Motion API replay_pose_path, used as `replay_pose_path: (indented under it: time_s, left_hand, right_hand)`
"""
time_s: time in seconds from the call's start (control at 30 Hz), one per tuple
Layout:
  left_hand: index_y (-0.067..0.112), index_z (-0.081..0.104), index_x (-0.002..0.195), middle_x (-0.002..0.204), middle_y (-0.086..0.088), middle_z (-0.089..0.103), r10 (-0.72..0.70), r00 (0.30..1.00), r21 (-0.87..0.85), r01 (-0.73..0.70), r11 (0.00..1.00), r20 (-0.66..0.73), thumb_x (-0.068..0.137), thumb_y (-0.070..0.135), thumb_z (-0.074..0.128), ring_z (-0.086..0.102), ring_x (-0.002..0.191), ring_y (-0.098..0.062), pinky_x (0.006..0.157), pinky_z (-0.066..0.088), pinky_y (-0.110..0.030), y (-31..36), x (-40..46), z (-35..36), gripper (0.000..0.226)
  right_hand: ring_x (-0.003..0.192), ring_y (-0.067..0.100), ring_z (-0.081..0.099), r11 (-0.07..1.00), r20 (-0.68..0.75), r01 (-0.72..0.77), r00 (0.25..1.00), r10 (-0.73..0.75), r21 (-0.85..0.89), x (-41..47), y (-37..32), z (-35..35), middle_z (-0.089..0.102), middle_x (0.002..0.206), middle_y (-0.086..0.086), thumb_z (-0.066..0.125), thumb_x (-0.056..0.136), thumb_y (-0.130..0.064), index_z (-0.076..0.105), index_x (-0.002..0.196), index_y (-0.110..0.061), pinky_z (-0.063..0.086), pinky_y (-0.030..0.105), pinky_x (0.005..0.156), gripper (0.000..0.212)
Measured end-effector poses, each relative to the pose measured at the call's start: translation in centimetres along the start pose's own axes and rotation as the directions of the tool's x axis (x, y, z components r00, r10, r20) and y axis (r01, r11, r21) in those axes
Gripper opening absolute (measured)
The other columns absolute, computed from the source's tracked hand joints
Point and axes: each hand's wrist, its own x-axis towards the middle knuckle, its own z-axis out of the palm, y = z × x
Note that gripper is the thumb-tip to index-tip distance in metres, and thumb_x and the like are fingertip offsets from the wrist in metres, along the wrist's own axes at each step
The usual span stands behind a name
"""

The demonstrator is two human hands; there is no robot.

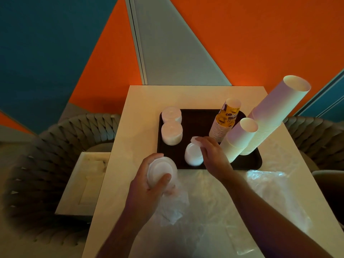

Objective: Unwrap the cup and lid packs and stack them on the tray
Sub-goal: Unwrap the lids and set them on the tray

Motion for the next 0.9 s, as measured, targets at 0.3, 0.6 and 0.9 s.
replay_pose_path:
  time_s: [0.3, 0.6, 0.9]
  left_hand:
    - [0.05, 0.049, 0.122, 0.112, 0.035, 0.055, -0.01, 1.0, 0.021, 0.011, 1.0, -0.018, 0.081, 0.045, 0.068, 0.059, 0.105, 0.004, 0.072, 0.063, -0.031, -0.8, 0.4, -0.4, 0.046]
    - [0.047, 0.048, 0.125, 0.112, 0.035, 0.054, -0.039, 0.999, 0.038, 0.04, 0.998, -0.022, 0.078, 0.053, 0.067, 0.059, 0.107, 0.002, 0.079, 0.063, -0.041, -1.1, 0.8, -0.1, 0.051]
    - [0.05, 0.045, 0.13, 0.115, 0.035, 0.054, -0.041, 0.999, 0.054, 0.042, 0.998, -0.018, 0.081, 0.052, 0.067, 0.058, 0.108, 0.003, 0.079, 0.063, -0.037, -1.2, 0.6, -0.3, 0.054]
  right_hand:
    - [0.142, 0.028, 0.039, 0.984, 0.171, -0.039, 0.983, 0.069, -0.172, -0.4, 2.3, 2.1, 0.038, 0.158, 0.004, 0.062, 0.1, -0.028, 0.051, 0.146, -0.023, 0.04, 0.042, 0.111, 0.047]
    - [0.131, 0.03, 0.056, 0.962, 0.143, 0.083, 0.989, -0.047, -0.262, -1.1, 2.2, 2.5, 0.057, 0.145, 0.005, 0.08, 0.086, -0.019, 0.065, 0.135, -0.024, 0.053, 0.047, 0.099, 0.051]
    - [0.135, 0.033, 0.05, 0.938, 0.136, 0.034, 0.991, 0.015, -0.346, -1.0, 0.7, 2.3, 0.055, 0.149, 0.001, 0.078, 0.088, -0.026, 0.061, 0.139, -0.027, 0.043, 0.051, 0.109, 0.054]
